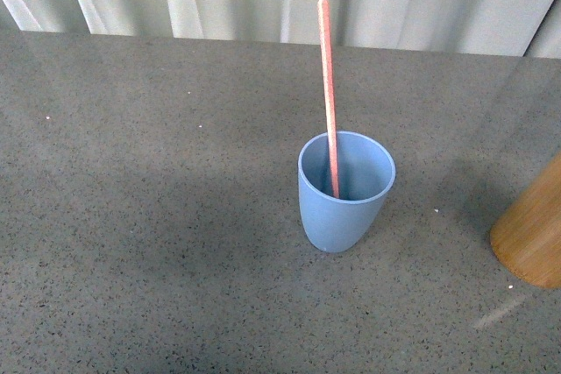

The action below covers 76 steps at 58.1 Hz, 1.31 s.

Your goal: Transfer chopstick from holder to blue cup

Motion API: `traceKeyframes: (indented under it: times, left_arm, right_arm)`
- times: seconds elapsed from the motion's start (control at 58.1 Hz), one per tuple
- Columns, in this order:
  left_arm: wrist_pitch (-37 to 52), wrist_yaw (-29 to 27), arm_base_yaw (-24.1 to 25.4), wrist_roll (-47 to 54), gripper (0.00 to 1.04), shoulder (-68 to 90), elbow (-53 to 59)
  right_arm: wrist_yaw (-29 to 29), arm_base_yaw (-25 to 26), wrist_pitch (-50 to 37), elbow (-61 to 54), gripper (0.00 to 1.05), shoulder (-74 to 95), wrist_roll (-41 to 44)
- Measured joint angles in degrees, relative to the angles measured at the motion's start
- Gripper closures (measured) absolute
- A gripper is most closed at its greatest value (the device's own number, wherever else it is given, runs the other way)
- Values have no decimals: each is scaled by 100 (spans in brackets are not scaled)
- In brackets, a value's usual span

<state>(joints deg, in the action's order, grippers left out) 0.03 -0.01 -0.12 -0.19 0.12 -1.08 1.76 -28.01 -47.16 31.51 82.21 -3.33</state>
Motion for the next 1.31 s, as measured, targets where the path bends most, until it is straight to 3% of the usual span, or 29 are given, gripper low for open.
traceKeyframes:
  times: [0.275,0.516,0.723,0.843,0.946,1.256,1.308]
  left_arm:
    - [0,0,0,-2,7,0,0]
    - [0,0,0,0,7,0,0]
    - [0,-2,0,0,7,2,0]
    - [0,-4,0,-2,7,0,0]
    - [0,4,0,0,7,-2,0]
    - [0,-2,0,0,7,-2,0]
    - [0,0,0,0,7,-2,0]
  right_arm:
    - [310,721,1696,-507,10,-1902,-282]
    - [699,1982,4424,-1325,10,-4795,-269]
    - [632,2070,4393,-1403,11,-5156,-140]
    - [282,2249,3156,-1982,32,-5379,170]
    - [-140,2708,3086,-2221,50,-5654,264]
    - [-184,2787,3217,-2656,104,-6218,321]
    - [-177,2787,3287,-2721,104,-6358,326]
